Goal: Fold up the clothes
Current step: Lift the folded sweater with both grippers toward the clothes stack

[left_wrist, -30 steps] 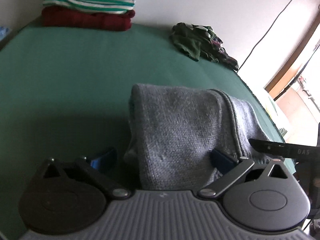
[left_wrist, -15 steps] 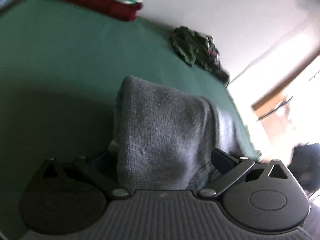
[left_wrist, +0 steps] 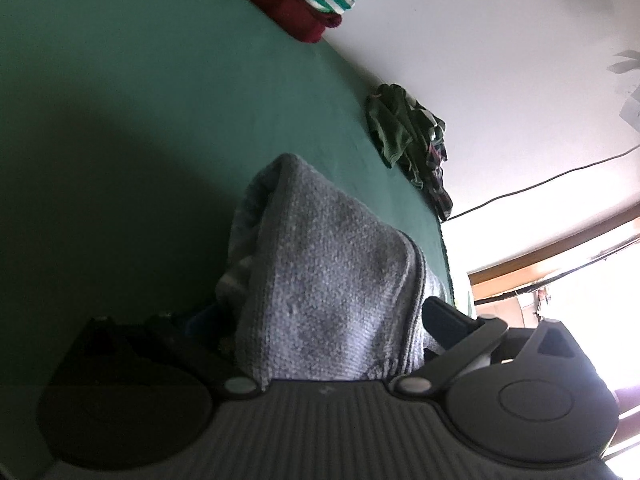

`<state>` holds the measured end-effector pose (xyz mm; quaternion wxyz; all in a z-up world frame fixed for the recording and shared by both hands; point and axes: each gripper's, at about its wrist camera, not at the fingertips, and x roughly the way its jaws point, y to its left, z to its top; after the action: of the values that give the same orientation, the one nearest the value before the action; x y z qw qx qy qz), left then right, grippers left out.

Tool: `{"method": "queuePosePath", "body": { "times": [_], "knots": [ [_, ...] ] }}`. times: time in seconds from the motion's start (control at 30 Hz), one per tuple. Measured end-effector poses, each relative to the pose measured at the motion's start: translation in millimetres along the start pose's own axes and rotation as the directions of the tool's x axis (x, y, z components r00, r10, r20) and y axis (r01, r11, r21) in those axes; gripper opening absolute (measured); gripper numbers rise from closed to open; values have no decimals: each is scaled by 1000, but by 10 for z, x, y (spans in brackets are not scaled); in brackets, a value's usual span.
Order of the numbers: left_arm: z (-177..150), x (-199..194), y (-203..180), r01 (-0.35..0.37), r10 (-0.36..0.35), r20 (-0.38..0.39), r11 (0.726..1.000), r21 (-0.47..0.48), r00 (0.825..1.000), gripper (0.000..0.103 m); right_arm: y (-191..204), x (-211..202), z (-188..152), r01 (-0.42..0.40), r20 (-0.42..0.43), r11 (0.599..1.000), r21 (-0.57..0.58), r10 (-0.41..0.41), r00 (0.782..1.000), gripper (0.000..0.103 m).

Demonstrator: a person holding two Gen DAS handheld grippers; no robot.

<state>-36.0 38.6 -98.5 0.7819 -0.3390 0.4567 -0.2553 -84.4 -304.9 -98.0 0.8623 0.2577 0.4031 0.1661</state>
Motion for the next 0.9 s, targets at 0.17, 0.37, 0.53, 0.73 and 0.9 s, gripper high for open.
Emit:
{"method": "queuePosePath", "body": {
  "times": [0.17, 0.37, 0.53, 0.73, 0.9],
  "knots": [
    [-28, -15, -21, -26, 26, 15, 1000, 3, 1000, 90, -42, -5, 21, -32, -11, 999, -7, 32, 999, 72],
    [-39, -87, 119, -6, 8, 28, 998, -69, 1000, 71, -84, -14, 40, -64, -26, 998, -15, 64, 998, 72],
    [-53, -96, 153, 1, 2, 35, 996, -90, 999, 64, -93, -19, 50, -72, -36, 997, -27, 71, 997, 72],
    [-72, -106, 214, 12, -9, 31, 993, -118, 999, 53, -60, -8, 55, -53, -44, 997, -57, 50, 998, 70],
    [-85, -100, 263, 34, -29, 33, 989, -143, 999, 49, -54, -5, 52, -44, -44, 997, -58, 41, 998, 65]
  ]
}}
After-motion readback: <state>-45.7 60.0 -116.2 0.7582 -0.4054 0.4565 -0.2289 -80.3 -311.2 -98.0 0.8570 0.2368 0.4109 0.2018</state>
